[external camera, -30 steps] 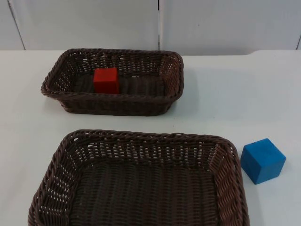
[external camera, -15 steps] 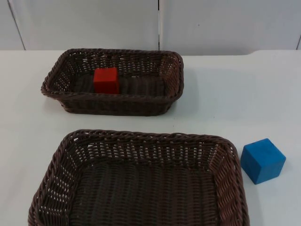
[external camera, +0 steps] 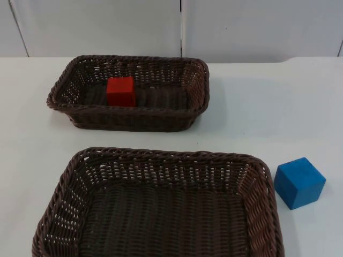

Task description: Pick up one cube with the left hand and place it into the upper basket. Pick up one cube with the right hand and place it into the lower basket.

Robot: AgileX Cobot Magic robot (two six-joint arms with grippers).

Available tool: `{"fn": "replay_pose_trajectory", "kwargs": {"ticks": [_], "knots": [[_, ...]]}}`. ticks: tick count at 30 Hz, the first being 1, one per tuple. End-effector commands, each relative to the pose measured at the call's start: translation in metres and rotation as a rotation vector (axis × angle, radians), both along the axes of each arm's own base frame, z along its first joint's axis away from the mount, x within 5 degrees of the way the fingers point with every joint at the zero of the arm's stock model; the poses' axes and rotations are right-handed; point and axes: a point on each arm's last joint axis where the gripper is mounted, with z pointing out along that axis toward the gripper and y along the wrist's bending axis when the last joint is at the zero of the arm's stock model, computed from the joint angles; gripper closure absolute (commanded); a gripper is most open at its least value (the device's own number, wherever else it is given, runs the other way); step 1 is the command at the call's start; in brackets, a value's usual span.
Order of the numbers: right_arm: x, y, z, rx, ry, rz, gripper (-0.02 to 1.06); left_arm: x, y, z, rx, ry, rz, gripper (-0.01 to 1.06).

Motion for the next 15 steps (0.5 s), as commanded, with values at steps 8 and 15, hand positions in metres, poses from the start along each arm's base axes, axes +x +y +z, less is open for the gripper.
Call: {"fn": "replay_pose_trajectory", "kwargs": {"ticks": [8, 15], "knots": [[0.042, 0.004, 0.024, -0.026, 0.107, 0.013, 0.01, -0.002, 0.0, 0.0, 0.002, -0.005, -0.005, 0.0], [0.089, 0.009, 0.017, -0.071, 0.271, 0.048, 0.01, -0.002, 0.0, 0.0, 0.002, -0.005, -0.005, 0.0]]}}
